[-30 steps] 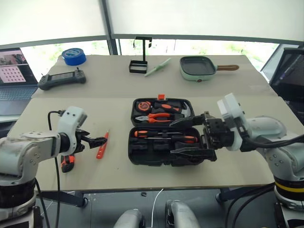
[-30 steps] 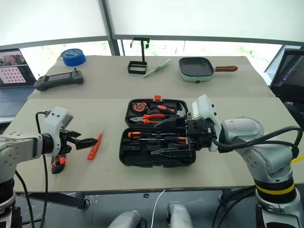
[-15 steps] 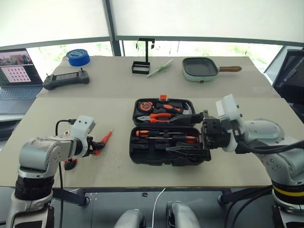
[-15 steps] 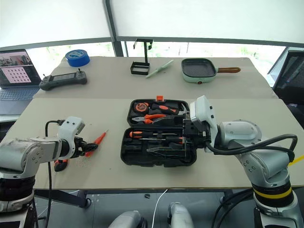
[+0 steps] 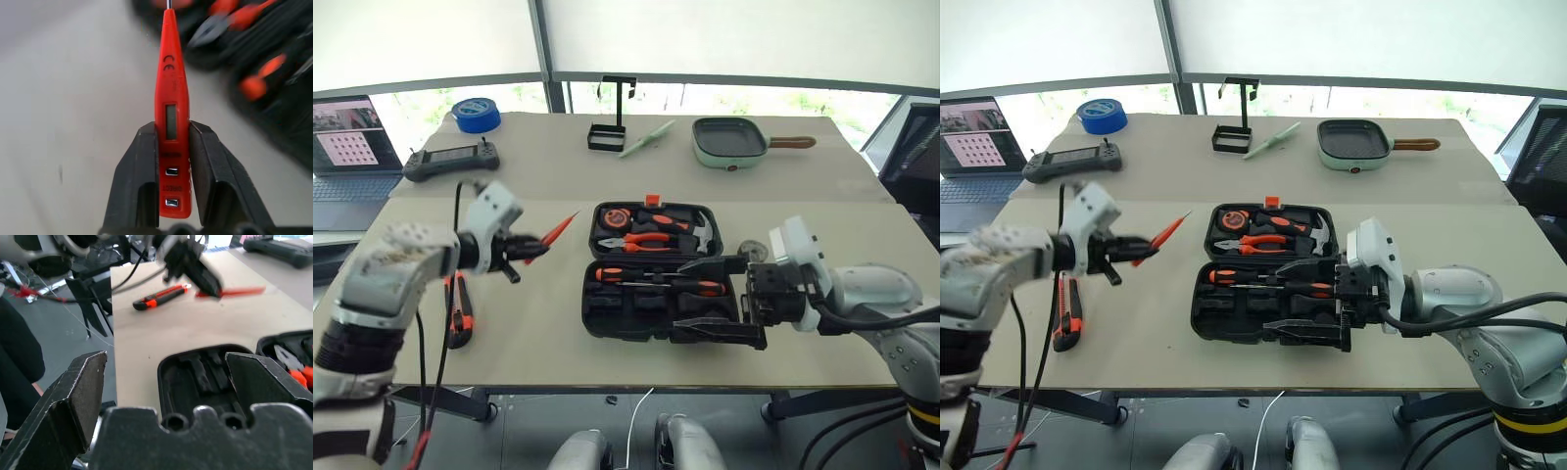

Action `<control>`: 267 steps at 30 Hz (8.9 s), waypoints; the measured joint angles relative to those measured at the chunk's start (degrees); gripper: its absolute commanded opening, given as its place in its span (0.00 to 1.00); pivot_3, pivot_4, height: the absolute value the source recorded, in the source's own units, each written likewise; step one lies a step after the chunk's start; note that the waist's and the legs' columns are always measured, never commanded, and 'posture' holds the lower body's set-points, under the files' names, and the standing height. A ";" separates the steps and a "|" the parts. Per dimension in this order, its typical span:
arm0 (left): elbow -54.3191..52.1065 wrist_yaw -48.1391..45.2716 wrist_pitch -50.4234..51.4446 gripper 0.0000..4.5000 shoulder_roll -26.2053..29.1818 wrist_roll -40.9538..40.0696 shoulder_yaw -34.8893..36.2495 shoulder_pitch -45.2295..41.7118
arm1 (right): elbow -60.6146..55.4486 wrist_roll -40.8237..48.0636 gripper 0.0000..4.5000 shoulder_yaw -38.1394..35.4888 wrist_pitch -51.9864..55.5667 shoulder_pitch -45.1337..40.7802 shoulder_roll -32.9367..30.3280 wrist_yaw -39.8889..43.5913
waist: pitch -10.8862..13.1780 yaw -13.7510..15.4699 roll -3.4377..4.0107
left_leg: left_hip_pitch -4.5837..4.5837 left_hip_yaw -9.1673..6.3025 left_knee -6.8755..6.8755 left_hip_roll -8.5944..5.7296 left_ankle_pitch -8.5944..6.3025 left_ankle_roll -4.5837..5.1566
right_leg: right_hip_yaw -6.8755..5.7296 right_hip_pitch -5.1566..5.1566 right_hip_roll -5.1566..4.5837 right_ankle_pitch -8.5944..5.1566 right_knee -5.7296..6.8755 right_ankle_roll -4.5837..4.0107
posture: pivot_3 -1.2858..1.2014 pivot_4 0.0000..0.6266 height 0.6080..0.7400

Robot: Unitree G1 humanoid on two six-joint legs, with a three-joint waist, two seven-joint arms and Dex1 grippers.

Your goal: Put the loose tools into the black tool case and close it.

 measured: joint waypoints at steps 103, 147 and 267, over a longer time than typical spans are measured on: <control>24.60 -3.22 -23.37 0.01 -27.07 14.44 -8.36 1.84 | 0.36 -2.36 1.00 -1.46 -2.02 4.65 2.31 -8.70 | 0.02 0.53 -0.05 | -0.19 0.00 0.53 0.05 -0.19 0.53 | 0.16 0.05 0.01 0.10 0.09 0.15 | 0.52 0.24 1.00; -23.51 24.07 34.46 0.99 -6.40 -11.92 56.89 55.83 | 9.24 -2.20 1.00 9.48 -4.32 -11.07 5.26 9.86 | 0.02 0.32 -0.23 | 0.09 -0.09 -0.29 0.07 -0.18 0.36 | 0.08 0.10 0.15 0.16 -0.43 0.12 | 0.52 0.24 1.00; 14.89 -23.68 3.41 0.62 -20.39 20.92 -31.40 -18.17 | -3.46 -13.08 1.00 -1.99 -9.33 17.97 -1.83 -6.24 | 0.14 -0.15 -0.39 | -0.06 0.00 0.29 0.08 -0.29 0.59 | 0.08 0.02 0.06 -0.11 0.19 -0.01 | 0.52 0.24 1.00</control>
